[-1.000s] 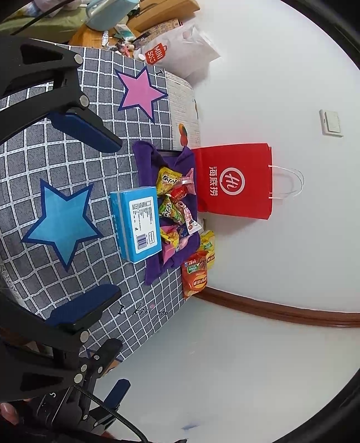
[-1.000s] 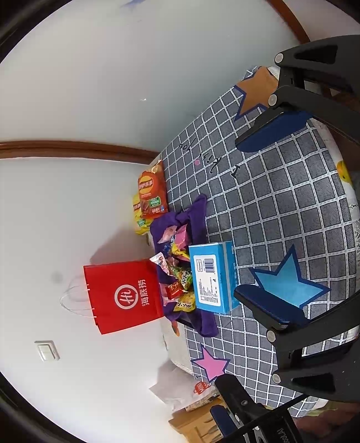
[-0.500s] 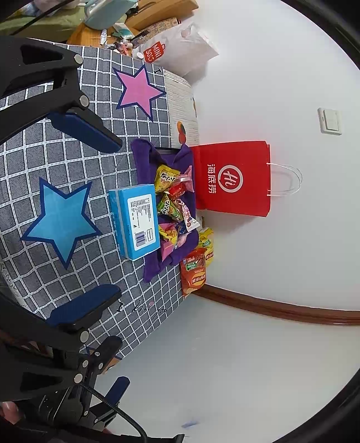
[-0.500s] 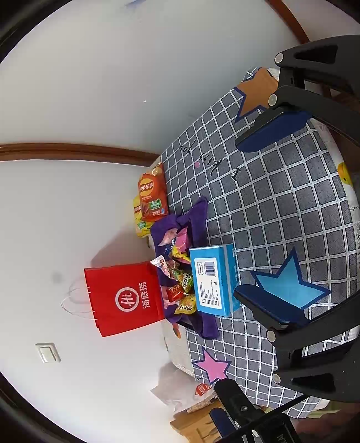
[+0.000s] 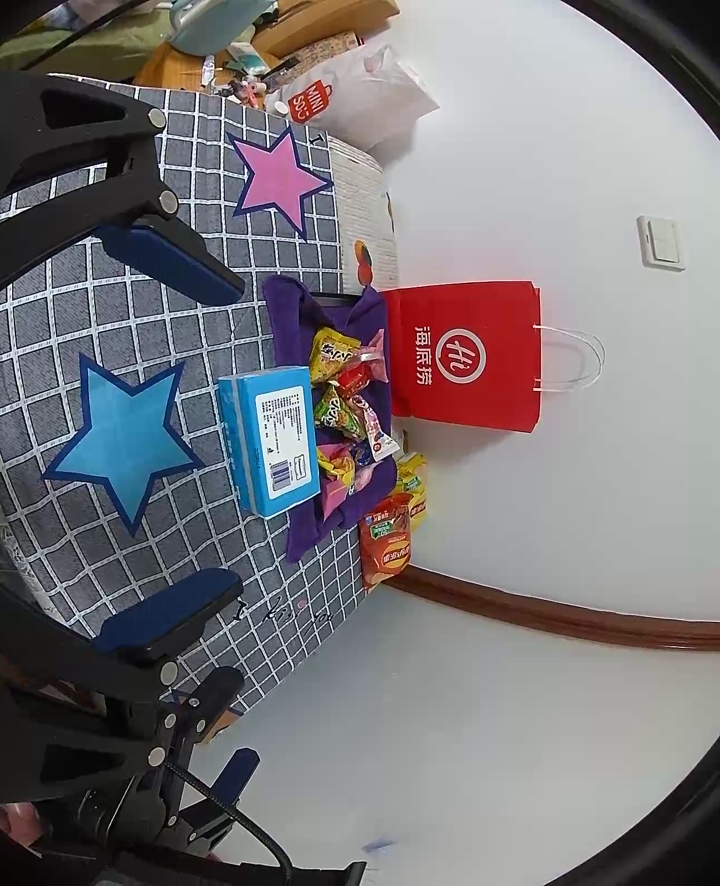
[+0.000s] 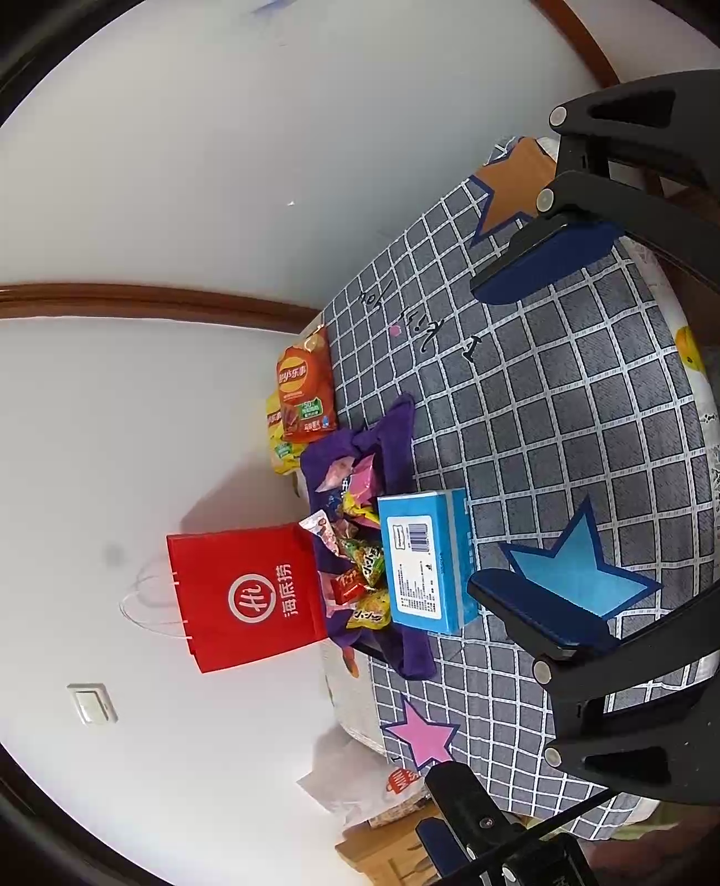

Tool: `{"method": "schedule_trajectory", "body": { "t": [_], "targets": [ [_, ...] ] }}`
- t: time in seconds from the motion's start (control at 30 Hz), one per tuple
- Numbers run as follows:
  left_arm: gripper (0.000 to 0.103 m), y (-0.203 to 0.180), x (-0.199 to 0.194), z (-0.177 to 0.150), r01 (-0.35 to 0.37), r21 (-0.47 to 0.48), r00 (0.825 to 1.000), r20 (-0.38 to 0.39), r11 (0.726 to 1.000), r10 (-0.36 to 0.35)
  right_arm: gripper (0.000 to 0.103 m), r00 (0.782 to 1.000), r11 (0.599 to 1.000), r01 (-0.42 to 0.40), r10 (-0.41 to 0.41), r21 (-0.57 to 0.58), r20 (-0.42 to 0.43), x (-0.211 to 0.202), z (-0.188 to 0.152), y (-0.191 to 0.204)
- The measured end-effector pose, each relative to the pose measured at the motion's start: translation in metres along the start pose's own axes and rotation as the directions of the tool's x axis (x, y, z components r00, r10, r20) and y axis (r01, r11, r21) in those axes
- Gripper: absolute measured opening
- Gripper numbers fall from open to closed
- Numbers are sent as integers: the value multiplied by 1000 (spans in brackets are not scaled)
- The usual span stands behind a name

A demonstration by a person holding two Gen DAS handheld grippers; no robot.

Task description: Organize snacks

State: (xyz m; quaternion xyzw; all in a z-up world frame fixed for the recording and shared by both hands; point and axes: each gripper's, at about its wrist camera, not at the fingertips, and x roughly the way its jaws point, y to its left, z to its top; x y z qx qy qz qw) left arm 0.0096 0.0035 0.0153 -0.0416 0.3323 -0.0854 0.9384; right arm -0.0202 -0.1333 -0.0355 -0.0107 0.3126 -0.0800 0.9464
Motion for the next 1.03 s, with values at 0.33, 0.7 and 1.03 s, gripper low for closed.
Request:
{"method": "schedule_trajectory", "body": {
  "t": [0.33, 0.7, 1.03],
  "targets": [
    [96, -1, -1, -1, 5, -1, 1000, 3, 1000, -5, 96, 1000, 1000, 5, -5, 0, -3, 1, -1, 2],
    [96, 2, 8, 0, 4, -10, 1000, -8, 1000, -4, 96, 1000, 1000, -2, 2, -3, -7, 5, -3, 2],
    [96, 1, 15, 0, -5, 12, 1000, 1, 1000, 5, 96, 1000, 1000, -13, 13, -4, -22, 13, -5, 4]
  ]
}}
